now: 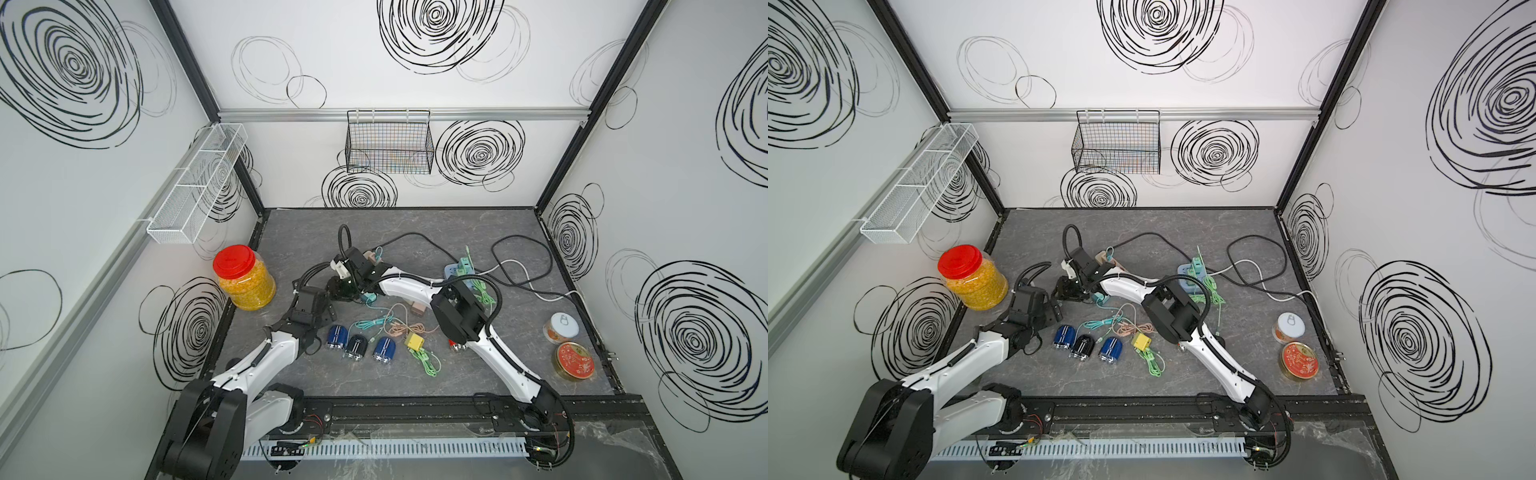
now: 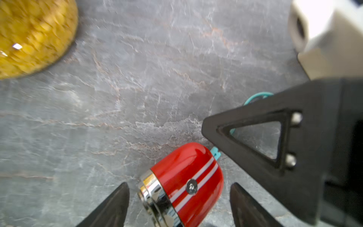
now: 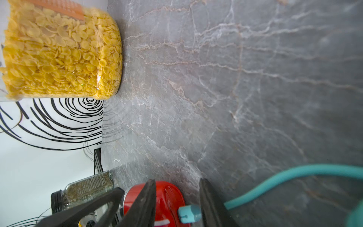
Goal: Unplug the electric shaver
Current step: Pick up the electric shaver from the center of the board.
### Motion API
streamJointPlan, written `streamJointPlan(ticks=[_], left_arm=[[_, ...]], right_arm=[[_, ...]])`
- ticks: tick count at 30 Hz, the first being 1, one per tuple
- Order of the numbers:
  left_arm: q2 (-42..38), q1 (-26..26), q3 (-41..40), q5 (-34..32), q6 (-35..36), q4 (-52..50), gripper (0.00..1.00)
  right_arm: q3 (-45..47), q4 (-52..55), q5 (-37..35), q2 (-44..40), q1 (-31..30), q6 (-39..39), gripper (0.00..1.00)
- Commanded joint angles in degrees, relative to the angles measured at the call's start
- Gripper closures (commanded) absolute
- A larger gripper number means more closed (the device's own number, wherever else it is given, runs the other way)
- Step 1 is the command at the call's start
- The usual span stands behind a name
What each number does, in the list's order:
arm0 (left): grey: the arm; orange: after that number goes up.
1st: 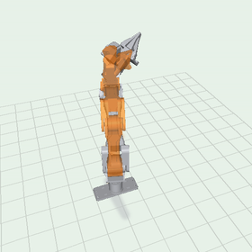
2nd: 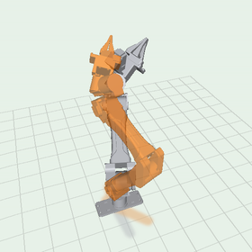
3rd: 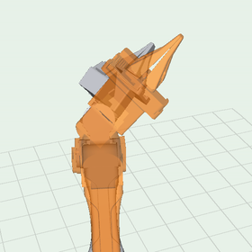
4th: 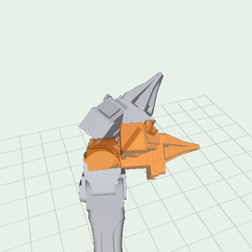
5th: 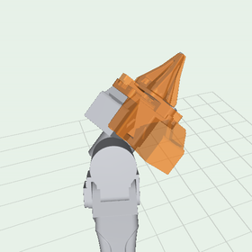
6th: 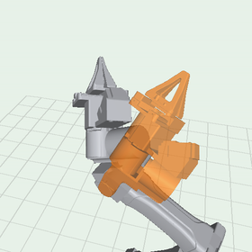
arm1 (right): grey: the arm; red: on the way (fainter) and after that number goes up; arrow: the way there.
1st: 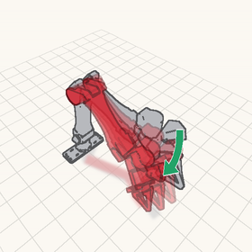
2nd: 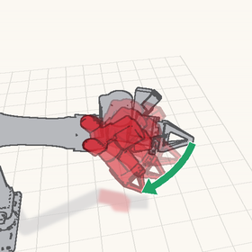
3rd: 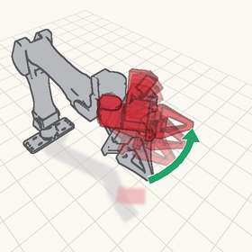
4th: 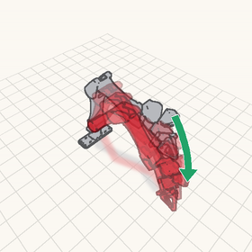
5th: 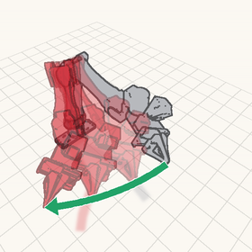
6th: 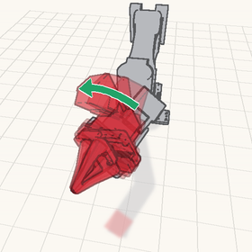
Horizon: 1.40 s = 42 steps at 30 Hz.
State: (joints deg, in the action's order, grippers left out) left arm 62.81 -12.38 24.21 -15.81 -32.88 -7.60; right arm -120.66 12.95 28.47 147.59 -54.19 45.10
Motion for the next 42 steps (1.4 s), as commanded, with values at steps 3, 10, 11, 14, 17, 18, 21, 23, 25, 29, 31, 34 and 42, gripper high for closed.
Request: streamJointPlan(ticks=[3, 10, 11, 14, 17, 18, 21, 23, 25, 29, 31, 34, 42], left_arm=[[0.67, -0.1, 3.48, -2.52, 2.03, -0.77, 0.15], [2.29, -0.54, 6.23, -1.59, 4.23, -1.19, 0.09], [2.03, -0.45, 6.07, -1.67, 4.23, -1.05, 0.08], [2.65, 0.29, 6.02, -0.87, 4.64, -0.03, 0.07], [4.92, 0.73, 6.04, 0.23, 5.12, 2.15, 0.06], [5.76, 0.91, 6.03, 0.83, 5.18, 2.91, 0.06], [7.99, 1.11, 5.59, 1.72, 5.16, 5.8, 0.05], [9.26, 1.21, 5.59, 1.93, 5.38, 7.05, 0.05], [10.19, 1.6, 5.5, 2.35, 5.56, 8.03, 0.05], [11.18, 2.19, 4.33, 4.88, 5.59, 10.46, 0.05], [11.83, 2.1, 4.03, 6.85, 5.81, 11.32, 0.06], [12.91, 1.33, 4.12, 8.84, 6.01, 11.8, 0.06], [12.53, -1.65, 1.53, 9.74, 5.28, 11.27, 0.07]], right_arm=[[2.24, 1.56, -0.3, -3.82, 0.38, -0.6, 0.57], [6.29, 1.54, 0.51, -8.24, 1.48, -1.19, 0.54], [7.9, 1.38, 0.28, -9.49, 1.52, -1.46, 0.53], [12.77, -0.28, -0.08, -12.7, 1.2, -1.55, 0.51], [17.04, -1.97, -0.21, -14.81, 1.21, -1.05, 0.5], [18.07, -2.46, -0.17, -15.05, 1.13, -0.9, 0.5], [18.54, -2.38, -0.17, -14.17, 1.12, -0.83, 0.5], [17.42, -2.45, 0.27, -12.71, 1.19, -0.72, 0.5], [14.9, -1.65, 0.48, -10.74, 1.33, -0.83, 0.51], [8.09, 0.99, 0.96, -6.24, 1.74, -1.16, 0.52], [4.59, 2.35, 1.27, -3.92, 1.9, -1.33, 0.53], [-0.74, 5.17, 1.75, -0.44, 2.26, -1.44, 0.54], [-5.54, 4.57, 2.54, 2.79, 3.47, -2.4, 0.55]])
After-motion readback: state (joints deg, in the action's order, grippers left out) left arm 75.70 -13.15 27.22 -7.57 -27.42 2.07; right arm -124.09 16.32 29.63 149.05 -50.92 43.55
